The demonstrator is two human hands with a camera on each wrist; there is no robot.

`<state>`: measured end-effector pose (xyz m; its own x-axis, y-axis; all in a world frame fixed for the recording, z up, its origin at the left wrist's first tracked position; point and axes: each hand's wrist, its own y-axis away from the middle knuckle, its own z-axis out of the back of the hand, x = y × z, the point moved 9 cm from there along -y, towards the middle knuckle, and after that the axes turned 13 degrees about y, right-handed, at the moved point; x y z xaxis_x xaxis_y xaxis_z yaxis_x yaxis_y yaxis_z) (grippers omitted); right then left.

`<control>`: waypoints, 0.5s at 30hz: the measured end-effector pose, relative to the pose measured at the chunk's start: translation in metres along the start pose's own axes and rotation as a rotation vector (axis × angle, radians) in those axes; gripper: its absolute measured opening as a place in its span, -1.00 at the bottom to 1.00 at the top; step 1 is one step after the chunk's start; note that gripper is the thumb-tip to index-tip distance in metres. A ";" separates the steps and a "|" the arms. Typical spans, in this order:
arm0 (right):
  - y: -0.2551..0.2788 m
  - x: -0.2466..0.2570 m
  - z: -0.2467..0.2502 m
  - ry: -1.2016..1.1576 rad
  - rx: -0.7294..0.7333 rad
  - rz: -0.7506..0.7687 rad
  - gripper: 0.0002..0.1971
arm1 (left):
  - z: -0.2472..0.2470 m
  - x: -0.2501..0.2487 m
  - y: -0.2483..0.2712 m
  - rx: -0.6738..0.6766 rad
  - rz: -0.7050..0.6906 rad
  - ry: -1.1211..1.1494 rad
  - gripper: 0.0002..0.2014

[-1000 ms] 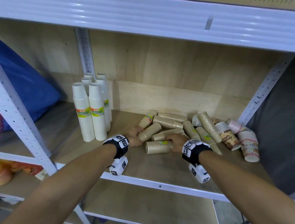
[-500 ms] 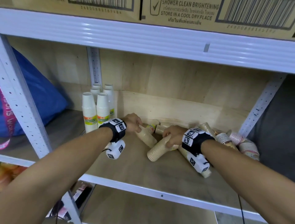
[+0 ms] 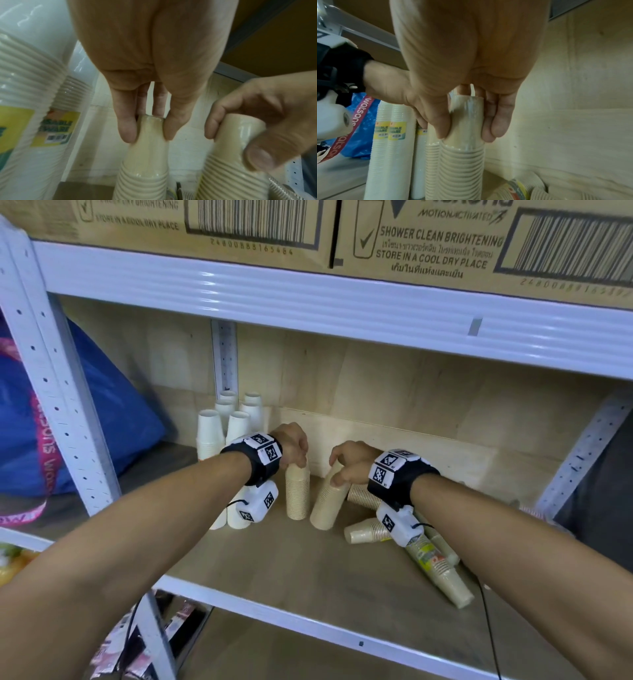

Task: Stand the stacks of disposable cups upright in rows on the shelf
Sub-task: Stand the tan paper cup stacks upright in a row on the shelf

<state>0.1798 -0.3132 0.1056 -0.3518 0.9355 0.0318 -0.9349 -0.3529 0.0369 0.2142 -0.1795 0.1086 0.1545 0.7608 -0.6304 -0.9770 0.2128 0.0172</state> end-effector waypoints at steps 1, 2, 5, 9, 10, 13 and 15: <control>-0.004 0.000 0.005 0.000 -0.020 -0.004 -0.56 | 0.004 0.000 -0.002 -0.023 0.004 -0.015 -0.65; -0.008 0.000 0.009 -0.001 -0.042 -0.008 -0.55 | 0.007 0.001 -0.005 -0.046 0.008 -0.028 -0.65; -0.021 -0.001 0.020 0.013 -0.101 -0.041 -0.53 | 0.015 0.005 -0.016 -0.114 0.042 -0.064 -0.66; -0.039 -0.002 0.025 0.047 -0.159 -0.092 -0.52 | 0.017 0.015 -0.037 -0.179 0.113 -0.083 -0.61; -0.044 -0.003 0.024 0.047 -0.165 -0.095 -0.52 | 0.017 0.017 -0.041 -0.188 0.121 -0.086 -0.61; -0.057 -0.007 0.017 0.048 -0.150 -0.092 -0.48 | 0.016 0.022 -0.054 -0.206 0.130 -0.112 -0.72; -0.066 -0.008 0.011 0.041 -0.144 -0.086 -0.49 | 0.014 0.026 -0.061 -0.210 0.141 -0.136 -0.78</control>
<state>0.2446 -0.2981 0.1140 -0.2694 0.9630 -0.0060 -0.9574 -0.2685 -0.1061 0.2804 -0.1637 0.1021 0.0198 0.8519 -0.5233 -0.9971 -0.0216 -0.0728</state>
